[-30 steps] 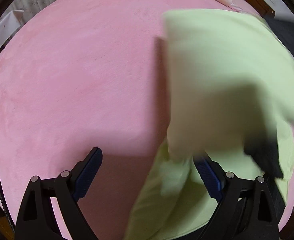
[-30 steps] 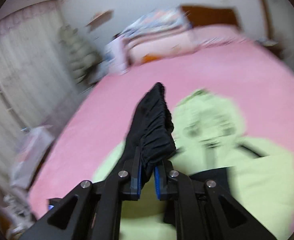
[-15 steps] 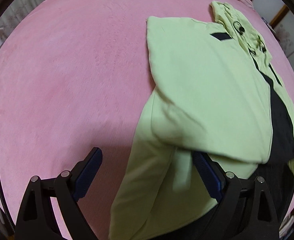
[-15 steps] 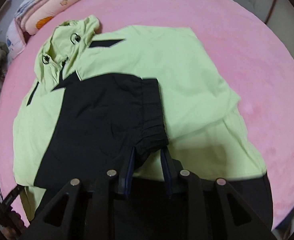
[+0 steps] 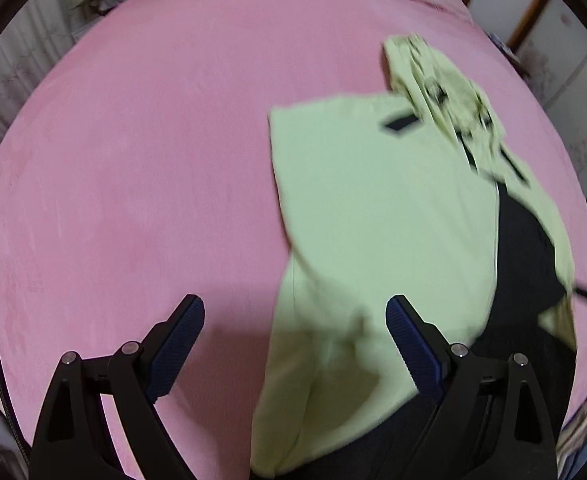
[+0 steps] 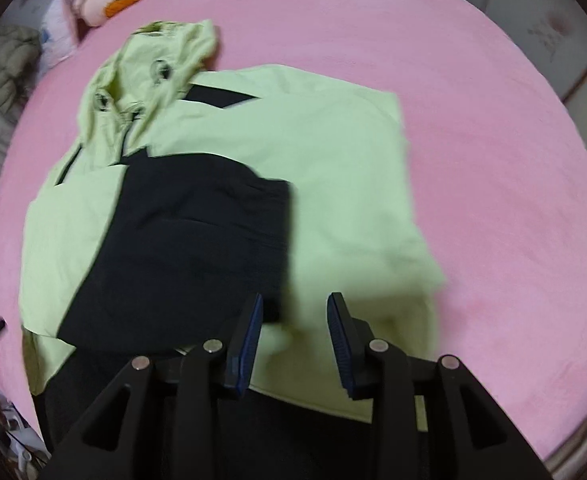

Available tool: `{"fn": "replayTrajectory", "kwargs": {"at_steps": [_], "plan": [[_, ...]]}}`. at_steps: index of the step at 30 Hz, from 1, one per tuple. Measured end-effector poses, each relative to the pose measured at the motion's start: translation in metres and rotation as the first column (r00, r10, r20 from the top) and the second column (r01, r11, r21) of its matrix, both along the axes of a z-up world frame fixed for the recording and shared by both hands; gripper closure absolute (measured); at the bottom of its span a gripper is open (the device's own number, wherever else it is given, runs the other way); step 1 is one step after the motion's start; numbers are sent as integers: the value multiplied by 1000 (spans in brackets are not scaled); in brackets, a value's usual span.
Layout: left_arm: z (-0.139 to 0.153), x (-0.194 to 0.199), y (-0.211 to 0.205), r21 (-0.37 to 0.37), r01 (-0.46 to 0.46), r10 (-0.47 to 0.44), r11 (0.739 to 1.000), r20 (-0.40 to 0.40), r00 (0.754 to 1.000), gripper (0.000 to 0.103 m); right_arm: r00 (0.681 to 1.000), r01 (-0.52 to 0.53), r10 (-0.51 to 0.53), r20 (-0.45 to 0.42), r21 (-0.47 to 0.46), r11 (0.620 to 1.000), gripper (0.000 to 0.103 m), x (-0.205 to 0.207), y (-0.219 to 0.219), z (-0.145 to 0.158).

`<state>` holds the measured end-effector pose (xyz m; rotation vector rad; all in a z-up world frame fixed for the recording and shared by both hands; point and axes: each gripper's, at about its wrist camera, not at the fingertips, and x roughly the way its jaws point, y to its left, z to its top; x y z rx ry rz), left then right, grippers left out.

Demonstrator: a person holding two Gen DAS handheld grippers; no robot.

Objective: Fold large clothes

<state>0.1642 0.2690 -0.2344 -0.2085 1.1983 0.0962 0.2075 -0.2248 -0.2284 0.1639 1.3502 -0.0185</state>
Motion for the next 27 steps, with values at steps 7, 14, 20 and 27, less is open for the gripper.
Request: {"fn": "replayTrajectory", "kwargs": {"at_steps": [7, 14, 20, 27], "plan": [[-33, 77, 13, 7, -57, 57, 998, 1, 998, 11, 999, 1, -7, 48, 126, 992, 70, 32, -16, -14], [-70, 116, 33, -129, -180, 175, 975, -48, 983, 11, 999, -30, 22, 39, 231, 973, 69, 93, -9, -63], [-82, 131, 16, -154, -175, 168, 972, -59, 984, 42, 979, -193, 176, 101, 198, 961, 79, 94, 15, -51], [-77, 124, 12, -77, -242, 244, 967, 21, 969, 83, 927, -157, 111, 358, 102, 982, 79, 90, -2, 10]]}}
